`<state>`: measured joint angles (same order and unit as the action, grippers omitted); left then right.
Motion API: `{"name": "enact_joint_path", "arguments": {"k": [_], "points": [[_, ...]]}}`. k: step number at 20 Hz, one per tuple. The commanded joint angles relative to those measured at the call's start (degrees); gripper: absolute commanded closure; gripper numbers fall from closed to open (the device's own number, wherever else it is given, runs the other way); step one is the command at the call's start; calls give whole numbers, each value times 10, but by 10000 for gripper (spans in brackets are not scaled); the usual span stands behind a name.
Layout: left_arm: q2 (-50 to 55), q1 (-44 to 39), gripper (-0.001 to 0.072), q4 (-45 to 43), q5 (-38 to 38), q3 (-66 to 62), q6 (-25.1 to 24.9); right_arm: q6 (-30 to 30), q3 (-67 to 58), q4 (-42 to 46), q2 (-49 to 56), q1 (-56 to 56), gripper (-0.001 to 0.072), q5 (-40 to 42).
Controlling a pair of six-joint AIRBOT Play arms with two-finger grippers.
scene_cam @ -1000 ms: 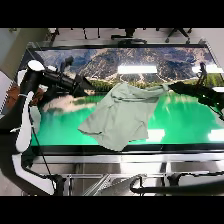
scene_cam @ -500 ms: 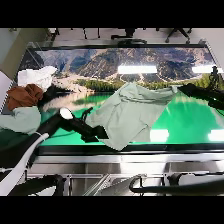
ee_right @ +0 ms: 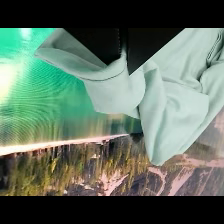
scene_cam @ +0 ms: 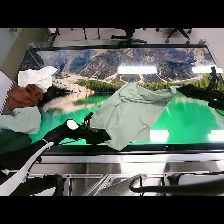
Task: Fold the shirts.
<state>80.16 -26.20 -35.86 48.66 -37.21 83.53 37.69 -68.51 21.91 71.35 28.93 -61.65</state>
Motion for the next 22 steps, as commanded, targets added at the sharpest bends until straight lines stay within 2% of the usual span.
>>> {"name": "enact_joint_path", "arguments": {"k": [1,2,3,6,9,12,13,14,17,18,19,20,21,22], "points": [[38,3,304,-17,-7,-15,-19,0,0,0,0,0,692,-5],[45,10,560,-17,-1,-33,-36,0,0,0,0,0,692,-14],[52,21,691,-21,8,-54,-50,2,0,1,-2,3,693,-29],[64,86,691,-26,43,-136,-72,61,5,77,-24,6,693,-55],[66,170,692,-95,76,-223,-69,129,67,161,-90,6,694,-61],[68,247,691,-111,91,-290,-76,250,176,184,-189,4,693,-51],[77,263,691,-111,103,-313,-85,310,217,183,-213,0,692,-35],[91,274,691,-111,117,-334,-88,335,245,180,-229,-7,692,-21],[149,278,686,-109,177,-404,-92,333,268,176,-236,-27,692,25],[169,273,678,-108,195,-429,-92,308,268,158,-236,-29,689,39],[183,270,408,-105,207,-453,-91,269,264,133,-236,-29,681,52],[196,269,49,-105,224,-478,-90,240,255,120,-236,-27,553,61],[204,269,4,-106,245,-503,-85,221,241,120,-236,-23,413,64],[209,272,5,-109,273,-525,-85,204,224,125,-234,-13,400,64]]}}
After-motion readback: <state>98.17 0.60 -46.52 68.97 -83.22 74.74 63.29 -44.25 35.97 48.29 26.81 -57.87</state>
